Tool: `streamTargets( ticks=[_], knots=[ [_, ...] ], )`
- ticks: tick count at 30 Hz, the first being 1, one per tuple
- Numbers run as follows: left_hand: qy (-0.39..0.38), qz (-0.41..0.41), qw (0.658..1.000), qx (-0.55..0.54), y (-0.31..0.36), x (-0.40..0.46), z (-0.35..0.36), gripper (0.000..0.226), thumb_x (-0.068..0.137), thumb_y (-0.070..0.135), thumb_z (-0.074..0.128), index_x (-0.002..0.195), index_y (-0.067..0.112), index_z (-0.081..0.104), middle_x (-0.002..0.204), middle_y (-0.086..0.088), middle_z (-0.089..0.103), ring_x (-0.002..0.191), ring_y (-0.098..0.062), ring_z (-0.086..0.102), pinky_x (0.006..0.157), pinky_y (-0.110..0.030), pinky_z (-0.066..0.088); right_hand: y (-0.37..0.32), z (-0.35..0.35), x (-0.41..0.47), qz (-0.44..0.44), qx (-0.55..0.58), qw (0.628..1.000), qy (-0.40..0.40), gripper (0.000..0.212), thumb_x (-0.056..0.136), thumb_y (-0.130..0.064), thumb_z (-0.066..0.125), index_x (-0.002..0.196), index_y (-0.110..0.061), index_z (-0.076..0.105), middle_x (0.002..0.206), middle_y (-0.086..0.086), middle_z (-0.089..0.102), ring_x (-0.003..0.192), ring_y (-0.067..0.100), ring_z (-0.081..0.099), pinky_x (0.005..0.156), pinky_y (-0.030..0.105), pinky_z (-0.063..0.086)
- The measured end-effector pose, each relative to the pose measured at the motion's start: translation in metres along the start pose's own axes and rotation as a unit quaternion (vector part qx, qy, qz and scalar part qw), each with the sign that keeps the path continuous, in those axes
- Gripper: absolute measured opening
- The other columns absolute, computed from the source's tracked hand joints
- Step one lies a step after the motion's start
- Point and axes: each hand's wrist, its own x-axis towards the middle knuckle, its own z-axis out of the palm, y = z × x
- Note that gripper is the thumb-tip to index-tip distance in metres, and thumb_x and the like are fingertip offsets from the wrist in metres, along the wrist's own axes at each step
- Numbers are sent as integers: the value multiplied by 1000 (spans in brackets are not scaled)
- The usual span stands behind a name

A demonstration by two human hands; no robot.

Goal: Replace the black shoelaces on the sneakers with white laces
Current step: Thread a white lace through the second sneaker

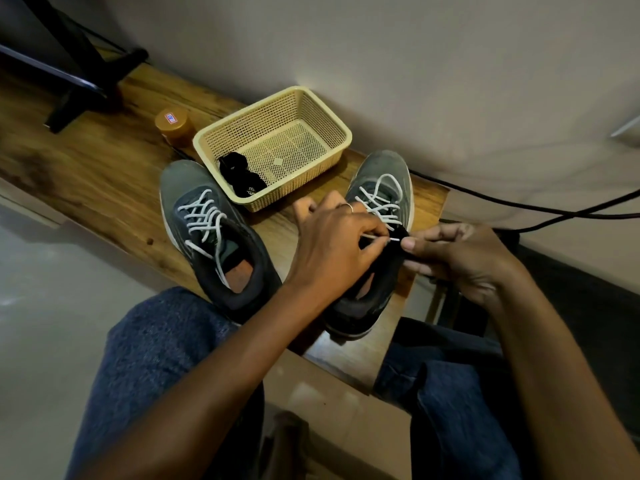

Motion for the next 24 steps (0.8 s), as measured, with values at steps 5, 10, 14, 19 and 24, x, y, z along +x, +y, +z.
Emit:
streamTargets(
  ticks=[5,10,14,19,24],
  knots=[
    [3,5,1000,4,-1,1,2,9,79,40,69,74,32,70,77,16,66,86,-12,49,72,-29,10,2,-4,2,7,35,999,-18,4,77,6,65,77,2,65,71,9,70,66,14,70,63,25,60],
    [-4,34,999,4,-3,2,3,8,77,39,68,72,33,69,75,16,63,85,-12,51,70,-28,6,2,-4,0,3,29,999,-26,9,81,6,62,75,0,65,73,9,69,68,13,69,66,25,60],
    [-1,63,998,16,-5,3,3,5,75,35,71,72,32,69,75,14,63,83,-16,54,69,-28,6,1,-2,0,-13,1,1000,-19,8,82,5,64,77,-1,65,73,9,68,65,12,69,63,22,59],
    [7,78,996,35,-4,4,3,5,73,34,71,72,31,67,74,13,62,83,-14,53,72,-28,6,2,0,-1,-57,-56,997,-13,4,80,1,69,78,-2,67,73,9,70,64,12,69,61,20,58],
    [13,53,999,-5,-4,6,4,6,78,36,67,73,33,66,75,17,55,83,-3,39,69,-28,6,4,0,-1,-100,-103,990,-9,4,79,-3,73,77,-3,70,73,11,71,66,17,69,63,23,59]
  ],
)
